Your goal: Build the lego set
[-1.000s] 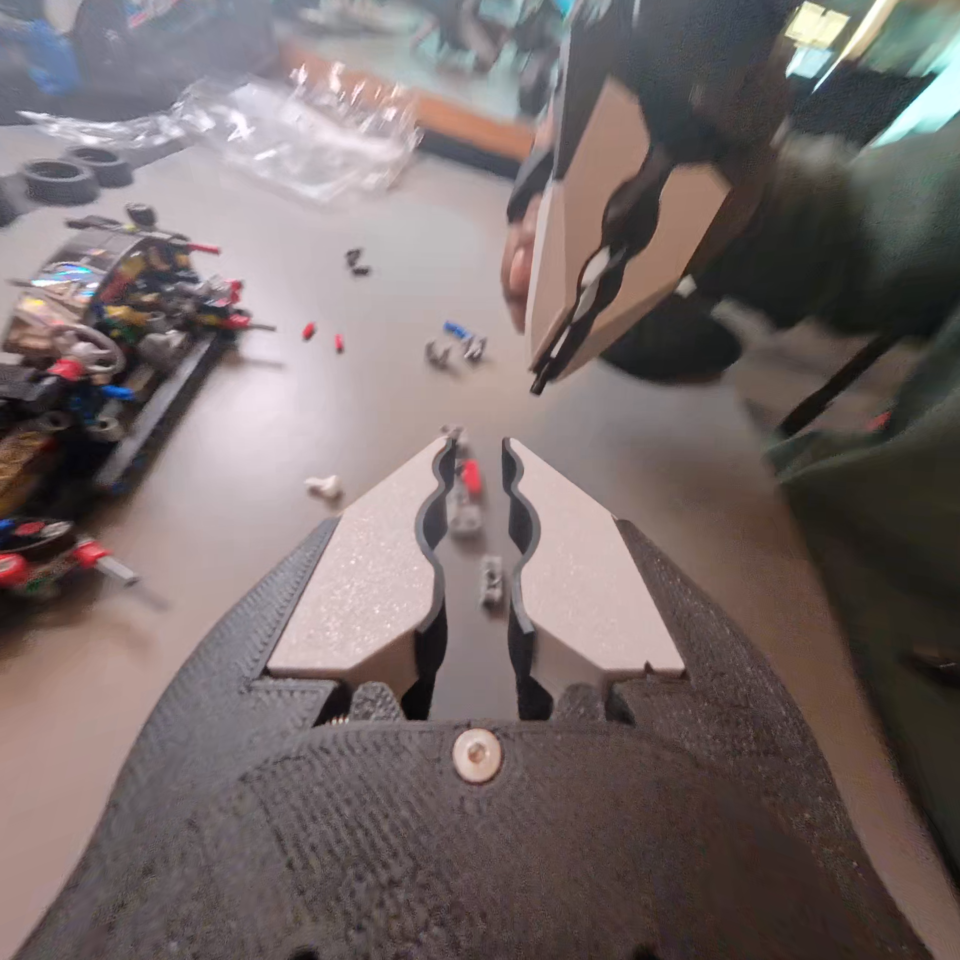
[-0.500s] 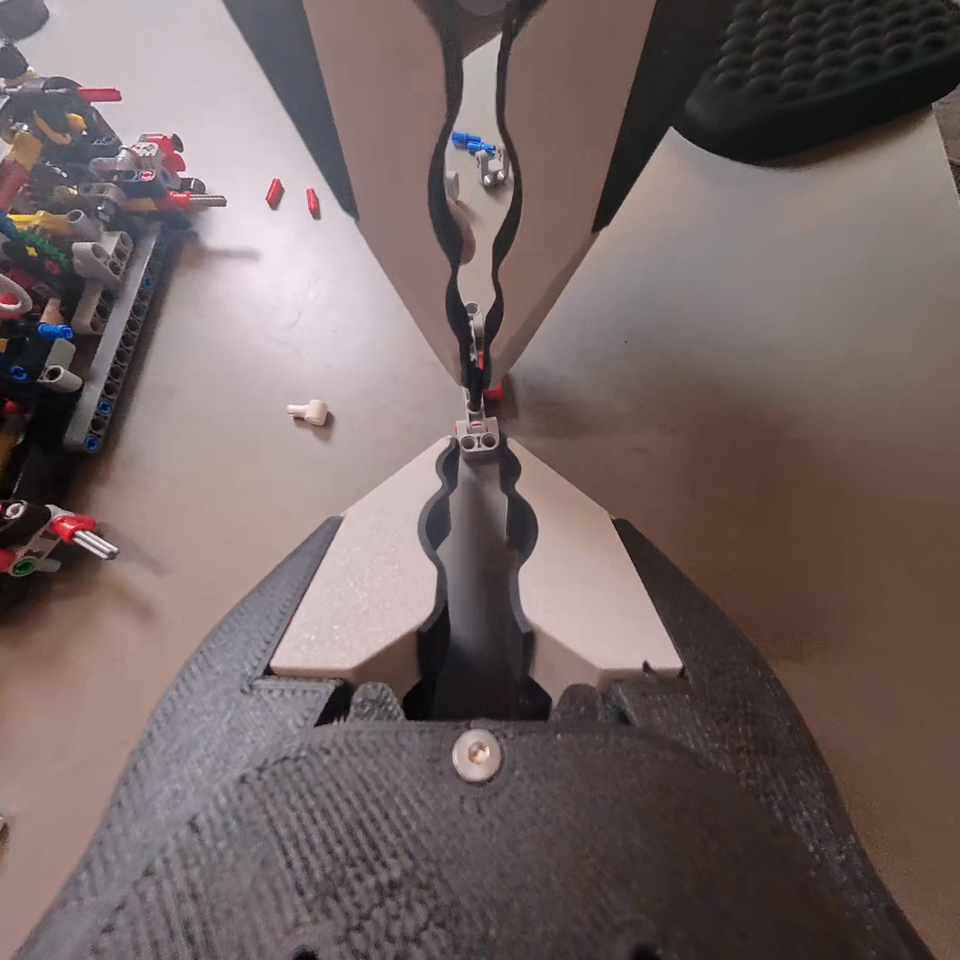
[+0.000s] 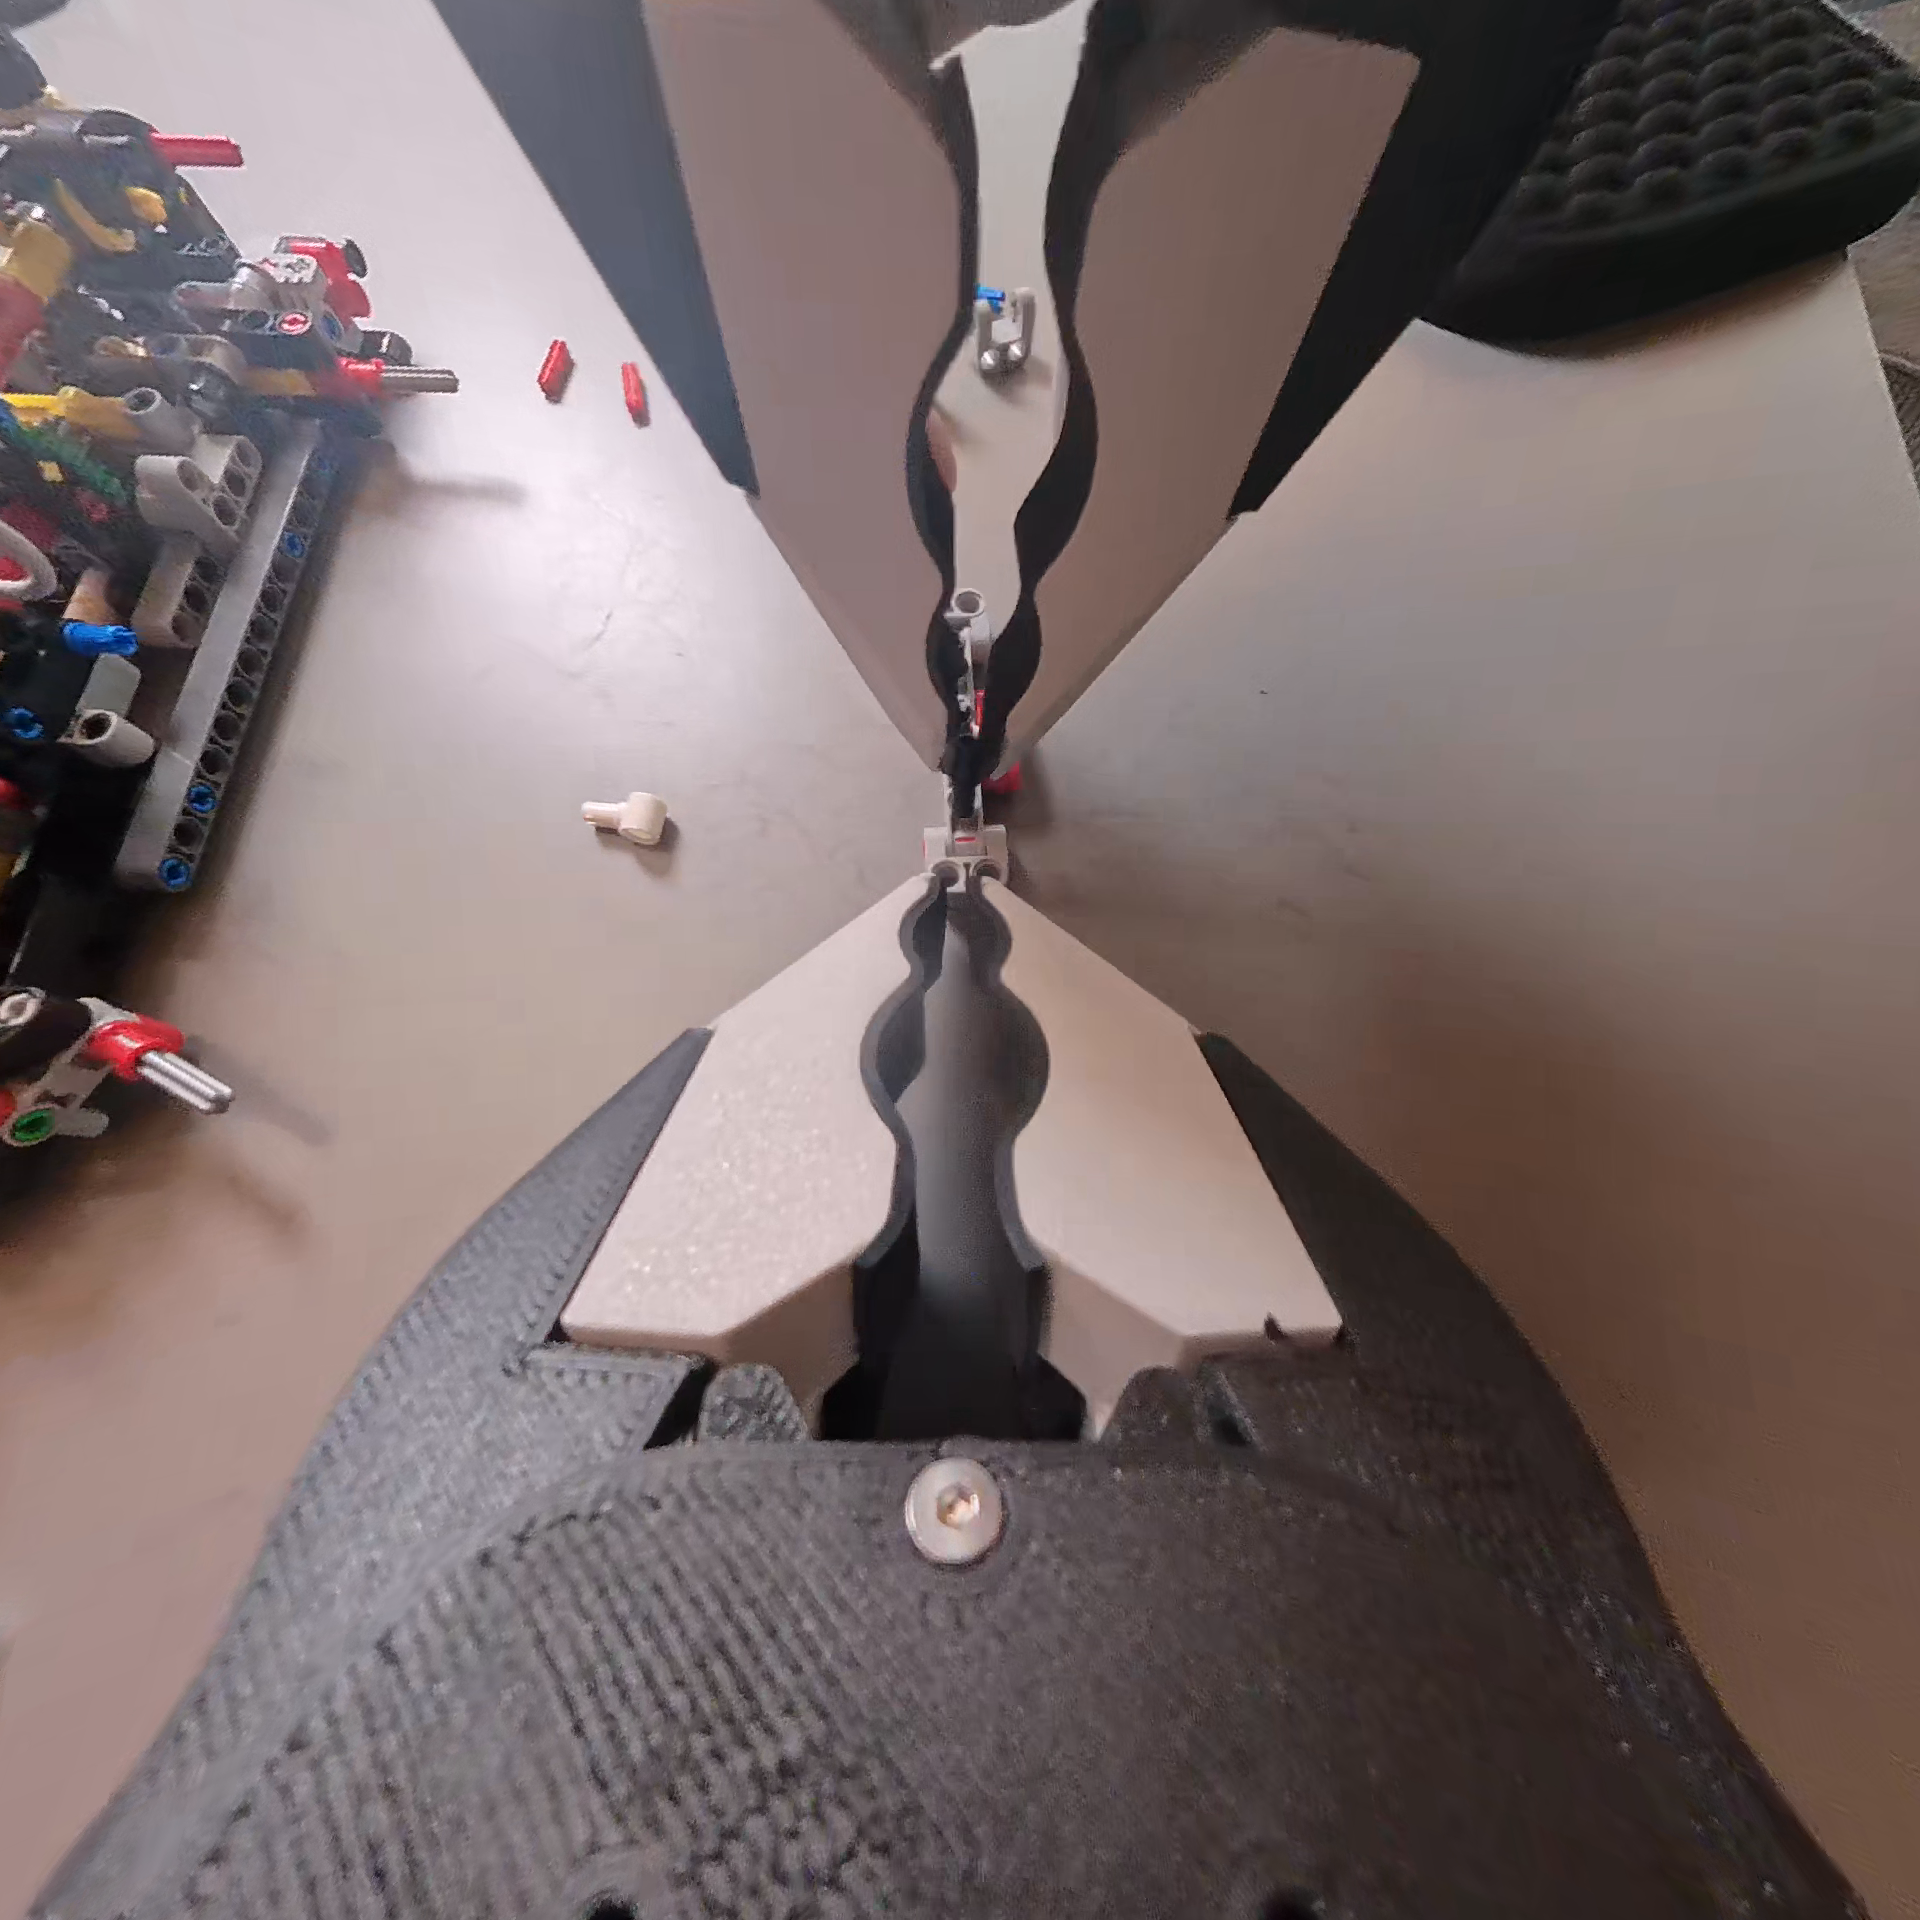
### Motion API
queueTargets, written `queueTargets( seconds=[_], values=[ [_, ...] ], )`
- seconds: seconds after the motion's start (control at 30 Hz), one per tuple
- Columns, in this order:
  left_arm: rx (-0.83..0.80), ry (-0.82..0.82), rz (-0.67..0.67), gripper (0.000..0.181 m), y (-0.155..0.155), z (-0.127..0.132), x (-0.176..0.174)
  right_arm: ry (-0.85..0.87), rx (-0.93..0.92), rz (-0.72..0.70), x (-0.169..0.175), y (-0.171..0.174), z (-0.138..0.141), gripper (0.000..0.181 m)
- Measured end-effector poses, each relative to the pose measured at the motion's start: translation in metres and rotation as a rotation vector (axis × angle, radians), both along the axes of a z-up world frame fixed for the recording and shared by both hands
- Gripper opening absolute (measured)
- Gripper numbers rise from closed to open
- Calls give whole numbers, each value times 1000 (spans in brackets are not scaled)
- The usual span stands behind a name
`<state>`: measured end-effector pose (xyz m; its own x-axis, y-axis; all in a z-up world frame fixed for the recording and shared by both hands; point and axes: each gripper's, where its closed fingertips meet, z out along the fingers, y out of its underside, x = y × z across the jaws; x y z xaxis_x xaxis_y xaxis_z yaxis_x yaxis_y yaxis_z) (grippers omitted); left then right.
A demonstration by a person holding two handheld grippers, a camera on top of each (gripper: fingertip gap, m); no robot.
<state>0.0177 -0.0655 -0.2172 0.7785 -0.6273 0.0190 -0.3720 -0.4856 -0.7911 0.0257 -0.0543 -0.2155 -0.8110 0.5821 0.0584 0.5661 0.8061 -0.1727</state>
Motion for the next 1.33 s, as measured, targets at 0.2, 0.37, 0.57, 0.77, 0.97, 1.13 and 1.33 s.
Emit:
queueTargets(
  seconds=[0.2,0.37,0.57,0.77,0.97,1.13,1.33],
  values=[
    [8,-5,-16,18,0,1,0,17,67,64,2,5,1,2],
    [-1,-22,-20,25,4,2,1,41,75,93,3,4,0,2],
    [-10,49,-69,21,9,-6,3,67,130,174,2,7,0,2],
    [-7,51,-167,13,15,-6,3,66,247,335,1,12,0,3],
    [-27,31,-289,14,19,-6,6,-18,328,500,3,16,1,3],
    [-40,19,-336,14,21,-6,7,-140,373,574,5,18,1,3],
    [-47,8,-308,15,26,-6,4,-215,339,530,4,17,0,3]
  ],
)
